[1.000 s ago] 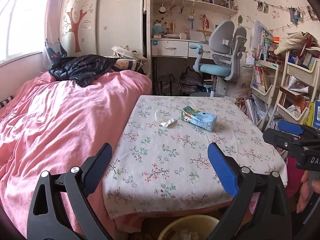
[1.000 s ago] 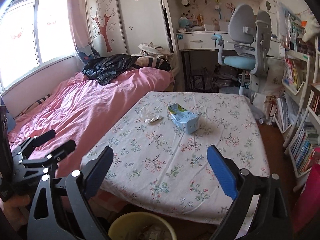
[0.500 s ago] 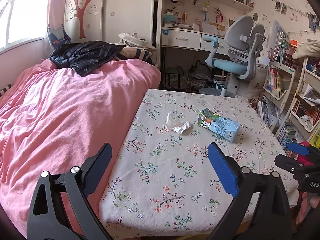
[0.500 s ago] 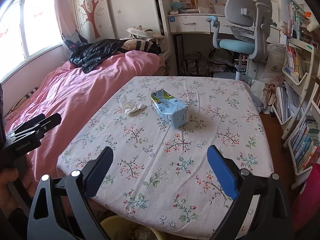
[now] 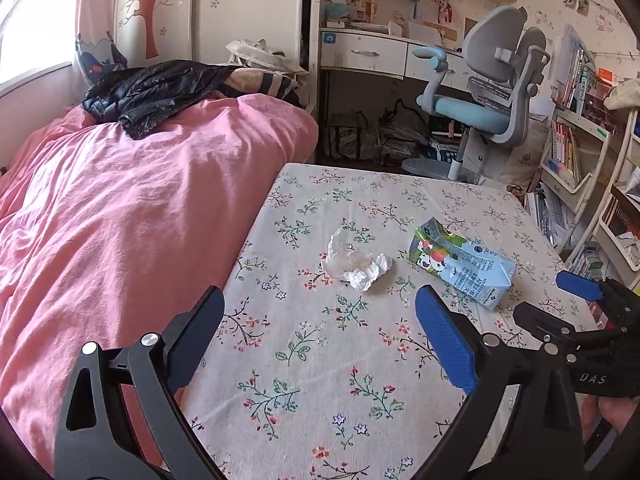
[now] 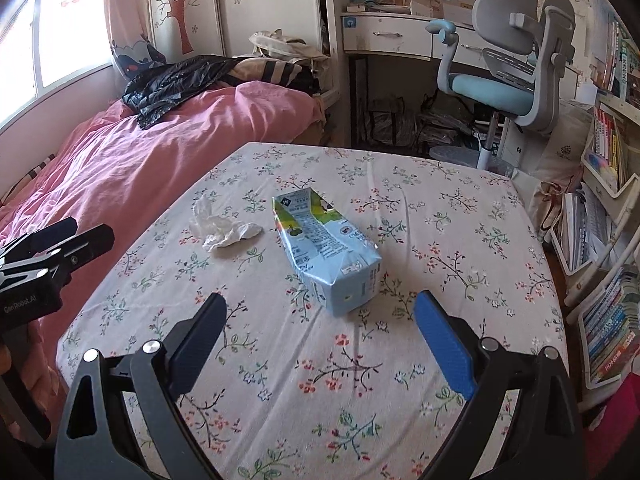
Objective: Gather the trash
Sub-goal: 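Grasp the crumpled white tissue with the left tool while the right tool grasps the blue milk carton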
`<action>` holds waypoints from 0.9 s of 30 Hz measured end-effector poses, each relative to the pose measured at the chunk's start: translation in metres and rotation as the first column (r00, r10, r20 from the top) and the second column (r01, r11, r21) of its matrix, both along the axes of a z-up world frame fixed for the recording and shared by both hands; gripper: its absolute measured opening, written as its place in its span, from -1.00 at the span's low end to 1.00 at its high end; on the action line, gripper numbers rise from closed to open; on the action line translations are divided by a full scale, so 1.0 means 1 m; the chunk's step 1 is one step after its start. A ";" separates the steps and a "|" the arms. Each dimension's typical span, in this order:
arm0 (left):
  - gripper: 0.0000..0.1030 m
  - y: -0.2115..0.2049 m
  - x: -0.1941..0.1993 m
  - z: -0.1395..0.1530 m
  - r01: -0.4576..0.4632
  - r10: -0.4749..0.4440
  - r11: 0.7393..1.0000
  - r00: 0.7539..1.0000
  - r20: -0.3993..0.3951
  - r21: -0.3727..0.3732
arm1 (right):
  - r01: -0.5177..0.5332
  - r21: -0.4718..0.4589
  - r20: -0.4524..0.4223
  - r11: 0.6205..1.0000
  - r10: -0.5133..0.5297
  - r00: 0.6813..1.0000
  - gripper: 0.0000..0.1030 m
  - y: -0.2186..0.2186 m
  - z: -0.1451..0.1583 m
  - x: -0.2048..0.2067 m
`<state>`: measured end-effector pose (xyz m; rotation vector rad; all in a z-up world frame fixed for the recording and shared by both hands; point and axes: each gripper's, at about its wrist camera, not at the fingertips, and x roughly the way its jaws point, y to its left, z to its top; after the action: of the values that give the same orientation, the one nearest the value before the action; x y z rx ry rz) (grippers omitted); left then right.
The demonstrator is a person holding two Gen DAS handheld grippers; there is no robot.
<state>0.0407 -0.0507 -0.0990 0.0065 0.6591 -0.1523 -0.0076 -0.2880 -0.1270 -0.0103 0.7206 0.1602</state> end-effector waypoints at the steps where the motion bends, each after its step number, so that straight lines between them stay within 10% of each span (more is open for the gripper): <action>1: 0.80 -0.001 0.004 -0.001 0.003 -0.003 1.000 1.000 -0.003 0.000 | -0.002 -0.003 -0.003 1.000 0.002 1.000 0.77 0.000 -0.002 0.005; 27: 0.74 -0.039 0.123 -0.048 0.045 -0.051 0.998 0.983 -0.176 -0.040 | -0.060 -0.124 -0.099 0.991 0.048 0.994 0.77 0.012 -0.036 0.084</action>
<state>0.1640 -0.0897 -0.1467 -0.0264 0.8339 -0.2133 0.0760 -0.2761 -0.1626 -0.1440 0.8258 0.1676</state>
